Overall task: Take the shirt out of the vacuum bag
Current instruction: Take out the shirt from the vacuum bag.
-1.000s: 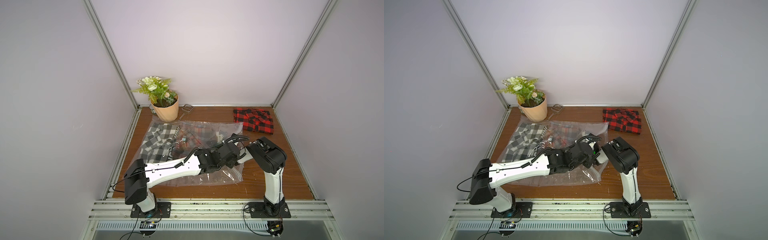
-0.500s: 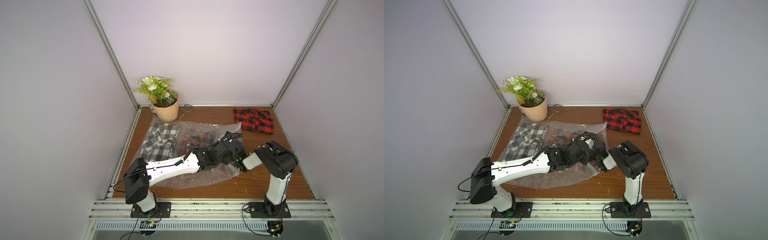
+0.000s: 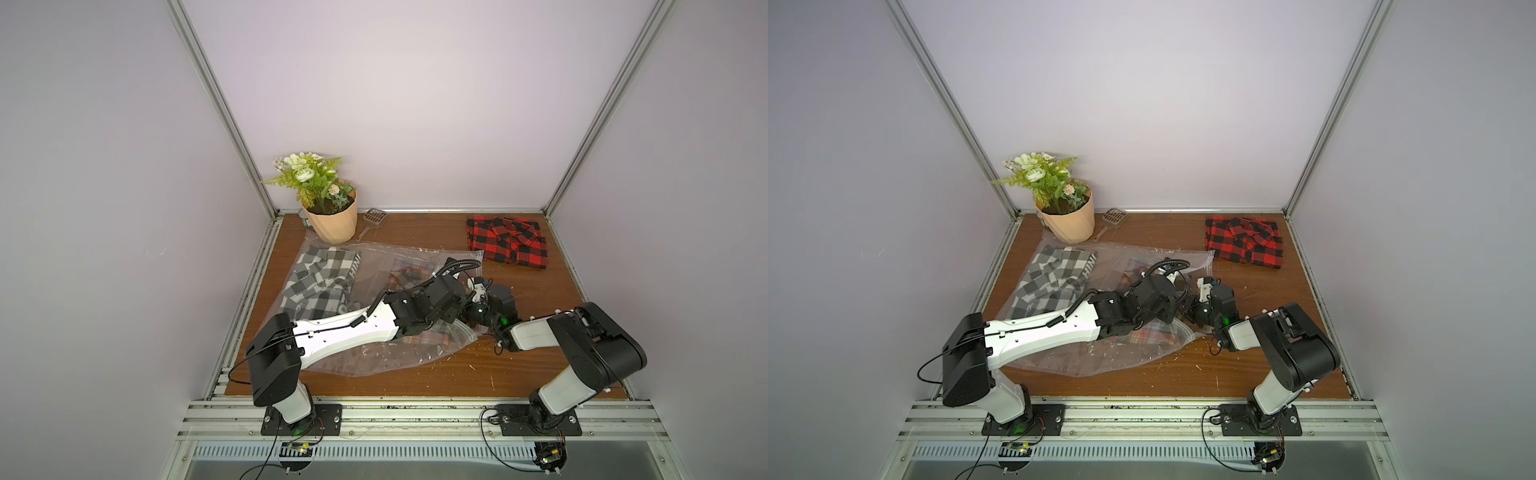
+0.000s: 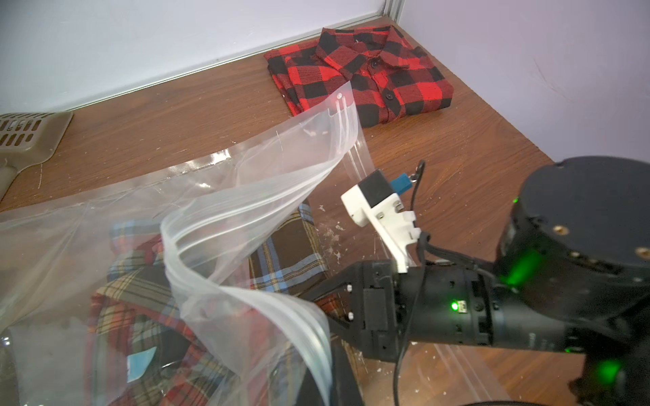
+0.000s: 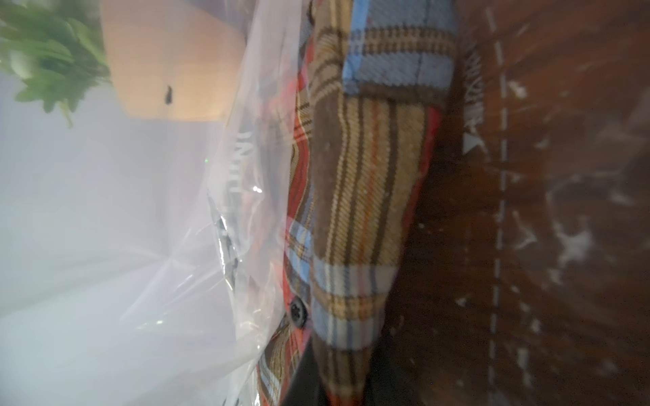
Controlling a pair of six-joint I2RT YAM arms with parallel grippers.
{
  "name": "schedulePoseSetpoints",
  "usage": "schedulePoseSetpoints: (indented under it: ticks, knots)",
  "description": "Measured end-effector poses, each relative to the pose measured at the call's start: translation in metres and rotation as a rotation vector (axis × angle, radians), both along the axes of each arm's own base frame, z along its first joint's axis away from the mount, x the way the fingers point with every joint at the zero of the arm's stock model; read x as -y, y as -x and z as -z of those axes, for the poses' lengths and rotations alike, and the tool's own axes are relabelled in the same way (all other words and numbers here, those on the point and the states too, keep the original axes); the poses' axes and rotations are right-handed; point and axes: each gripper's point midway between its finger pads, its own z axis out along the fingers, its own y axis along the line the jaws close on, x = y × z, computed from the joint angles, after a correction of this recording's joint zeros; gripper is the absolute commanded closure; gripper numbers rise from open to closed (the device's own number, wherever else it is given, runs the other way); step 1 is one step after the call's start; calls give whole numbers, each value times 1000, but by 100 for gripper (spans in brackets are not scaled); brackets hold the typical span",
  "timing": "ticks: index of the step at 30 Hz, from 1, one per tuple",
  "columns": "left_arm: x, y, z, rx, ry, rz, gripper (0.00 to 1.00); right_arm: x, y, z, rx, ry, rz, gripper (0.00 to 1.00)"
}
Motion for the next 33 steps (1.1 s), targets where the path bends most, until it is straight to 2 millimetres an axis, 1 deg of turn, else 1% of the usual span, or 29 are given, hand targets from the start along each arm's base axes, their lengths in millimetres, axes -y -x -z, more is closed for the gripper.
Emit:
schedulePoseSetpoints:
  ticks: [8, 15, 22, 28, 30, 33]
  knots:
    - [-2, -3, 11, -9, -16, -8, 99, 38, 9, -4, -11, 43, 73, 100]
    - [-6, -8, 18, -15, -22, -21, 100, 67, 12, -13, -6, 59, 139, 100]
    - [-18, -21, 30, -30, -38, -66, 100, 93, 21, -13, -43, 90, 198, 100]
    - [-34, -32, 50, -57, -74, -108, 100, 129, 30, -3, -93, 83, 300, 100]
    - [-38, -34, 55, -63, -83, -117, 100, 139, 31, -3, -99, 76, 329, 100]
    - [-40, -36, 60, -72, -91, -127, 100, 151, 32, -9, -89, 61, 362, 100]
